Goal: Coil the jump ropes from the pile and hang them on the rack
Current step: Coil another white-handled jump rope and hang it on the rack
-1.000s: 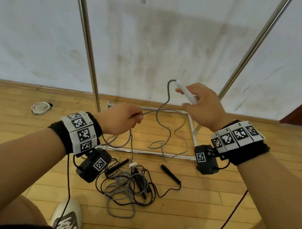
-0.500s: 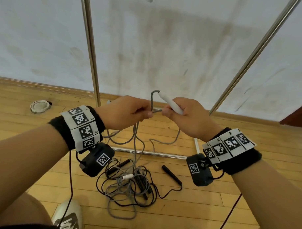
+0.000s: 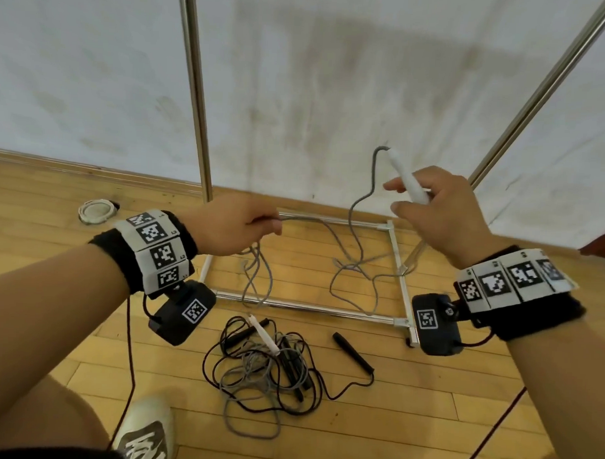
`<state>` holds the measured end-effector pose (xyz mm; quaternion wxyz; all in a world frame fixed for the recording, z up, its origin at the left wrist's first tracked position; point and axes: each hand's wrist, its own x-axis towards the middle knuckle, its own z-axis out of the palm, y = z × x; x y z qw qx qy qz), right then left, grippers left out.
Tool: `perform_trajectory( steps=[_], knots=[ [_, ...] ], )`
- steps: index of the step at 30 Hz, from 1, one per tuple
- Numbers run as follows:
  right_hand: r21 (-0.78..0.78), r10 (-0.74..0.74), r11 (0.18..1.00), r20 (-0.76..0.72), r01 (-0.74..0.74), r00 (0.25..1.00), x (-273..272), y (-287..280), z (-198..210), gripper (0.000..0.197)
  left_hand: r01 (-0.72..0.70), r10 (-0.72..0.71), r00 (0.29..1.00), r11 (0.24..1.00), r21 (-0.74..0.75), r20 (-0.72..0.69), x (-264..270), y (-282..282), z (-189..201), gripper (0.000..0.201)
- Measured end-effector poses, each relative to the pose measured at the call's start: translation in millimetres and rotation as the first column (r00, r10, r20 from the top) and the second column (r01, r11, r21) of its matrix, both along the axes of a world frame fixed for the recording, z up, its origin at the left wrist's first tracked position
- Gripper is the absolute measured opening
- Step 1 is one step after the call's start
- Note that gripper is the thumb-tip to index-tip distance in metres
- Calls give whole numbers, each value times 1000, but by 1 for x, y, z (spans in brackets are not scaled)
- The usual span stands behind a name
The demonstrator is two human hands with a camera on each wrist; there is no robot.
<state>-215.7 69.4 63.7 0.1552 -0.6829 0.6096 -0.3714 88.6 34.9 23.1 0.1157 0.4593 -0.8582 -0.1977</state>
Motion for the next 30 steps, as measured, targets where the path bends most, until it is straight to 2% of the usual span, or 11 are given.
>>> perform_trajectory(
  steps=[3,5,7,9,11,13,16,19,24,28,30],
  knots=[
    [54,111,992,66,-115,992,21,8,-10,18,59,-60,997,998,-25,-43,-18,8,6,19],
    [109,168,979,40,-172,985,35,13,-19,16,96,-98,992,995,-38,-79,-28,13,9,18],
    [146,219,965,-2,-217,976,47,18,-26,3,108,-117,982,992,-64,-149,-36,17,13,19],
    [149,263,954,5,-260,965,53,20,-29,14,98,-113,965,992,-76,-235,-38,18,16,19],
    [132,254,957,32,-256,967,54,19,-27,22,94,-108,965,993,-69,-240,-36,18,17,19],
    [90,237,967,29,-238,971,52,18,-23,25,106,-110,981,994,-33,-158,-32,16,15,18],
    [21,203,979,25,-203,979,50,17,-12,25,106,-102,992,993,52,-76,-26,13,9,12],
    [-66,149,987,85,-144,985,41,14,-1,24,83,-81,996,992,95,-32,-18,11,5,5],
    [-136,92,988,125,-75,988,22,10,11,19,60,-41,993,984,166,-113,-14,8,3,8],
    [-32,-2,999,104,6,995,7,3,7,9,65,-9,972,971,231,-235,-16,6,5,11],
    [40,-4,999,51,2,999,6,3,3,11,37,37,953,971,235,-301,-18,8,7,14]
  ],
)
